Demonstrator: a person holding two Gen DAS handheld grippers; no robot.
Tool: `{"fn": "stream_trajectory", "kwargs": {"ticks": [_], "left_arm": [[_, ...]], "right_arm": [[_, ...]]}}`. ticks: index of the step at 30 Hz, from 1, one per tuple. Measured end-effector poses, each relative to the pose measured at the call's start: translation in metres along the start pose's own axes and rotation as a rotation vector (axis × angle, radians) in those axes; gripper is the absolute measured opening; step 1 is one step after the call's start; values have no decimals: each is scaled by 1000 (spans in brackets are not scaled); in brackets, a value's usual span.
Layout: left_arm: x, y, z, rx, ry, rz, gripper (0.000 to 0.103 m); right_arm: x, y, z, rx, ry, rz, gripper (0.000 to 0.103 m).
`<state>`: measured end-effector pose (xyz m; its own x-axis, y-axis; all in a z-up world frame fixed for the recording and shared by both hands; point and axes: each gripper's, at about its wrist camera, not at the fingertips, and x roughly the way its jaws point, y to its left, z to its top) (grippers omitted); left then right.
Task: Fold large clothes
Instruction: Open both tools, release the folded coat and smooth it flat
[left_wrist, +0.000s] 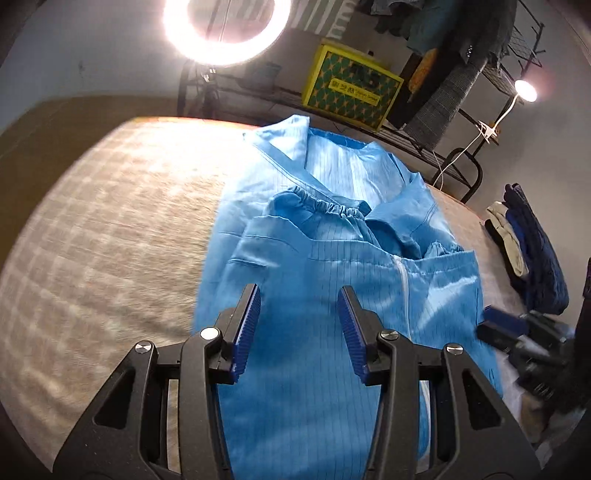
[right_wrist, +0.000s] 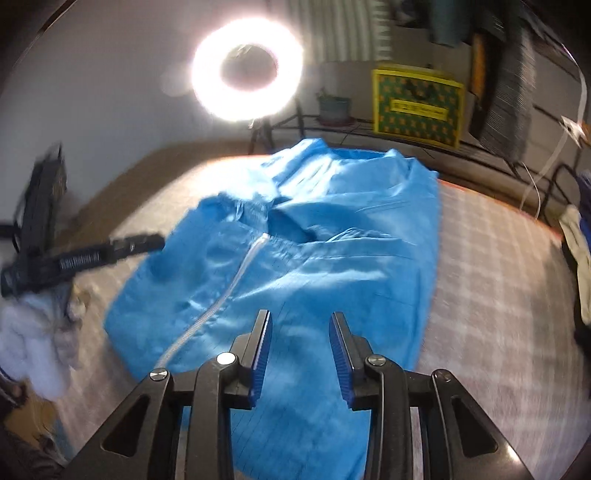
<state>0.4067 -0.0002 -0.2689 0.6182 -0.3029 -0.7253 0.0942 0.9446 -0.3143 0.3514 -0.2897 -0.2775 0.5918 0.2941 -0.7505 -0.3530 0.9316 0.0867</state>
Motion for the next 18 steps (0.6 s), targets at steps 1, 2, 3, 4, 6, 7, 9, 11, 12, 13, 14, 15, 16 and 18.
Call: {"fn": "stream_trajectory", "kwargs": {"ticks": [1,2,3,4,6,7,9,11,12,13,14,15,16,18], "left_arm": [[7,1,3,-9,3,9,45],[15,5,4,-23,8,27,45],[20,7,6,-32,10,33,45],[27,10,7,-35,12,50,45],[39,16,6,-16,21,117,45],[45,20,4,-14,28,139,45],[43,25,2,-12,10,136,45],[36,24,1,15,6,159,45],[27,21,-1,39,-16,170,45],[17,16,-5,54,-33,150,45],[7,11,-8,61,-37,114,45],[-3,4,-13,70,-35,72,45],[-13,-4,-20,89,-33,37,45],[-29,-23,-37,139,-26,-3,45]], "right_arm": [[6,3,1,-16,7,-16,33],[13,4,2,-25,10,-31,33],[18,4,3,-26,16,-46,33],[24,2,4,-16,22,-56,33],[33,-9,7,10,35,-78,32],[39,-16,8,27,52,-99,30],[51,-31,5,74,105,-117,18],[49,-36,2,110,109,-107,17],[46,-34,4,100,127,-120,17],[41,-31,4,83,131,-138,20],[34,-29,3,76,121,-151,21],[22,-26,3,79,100,-142,24],[11,-23,1,81,85,-118,24],[-11,-14,-1,67,57,-62,25]]}}
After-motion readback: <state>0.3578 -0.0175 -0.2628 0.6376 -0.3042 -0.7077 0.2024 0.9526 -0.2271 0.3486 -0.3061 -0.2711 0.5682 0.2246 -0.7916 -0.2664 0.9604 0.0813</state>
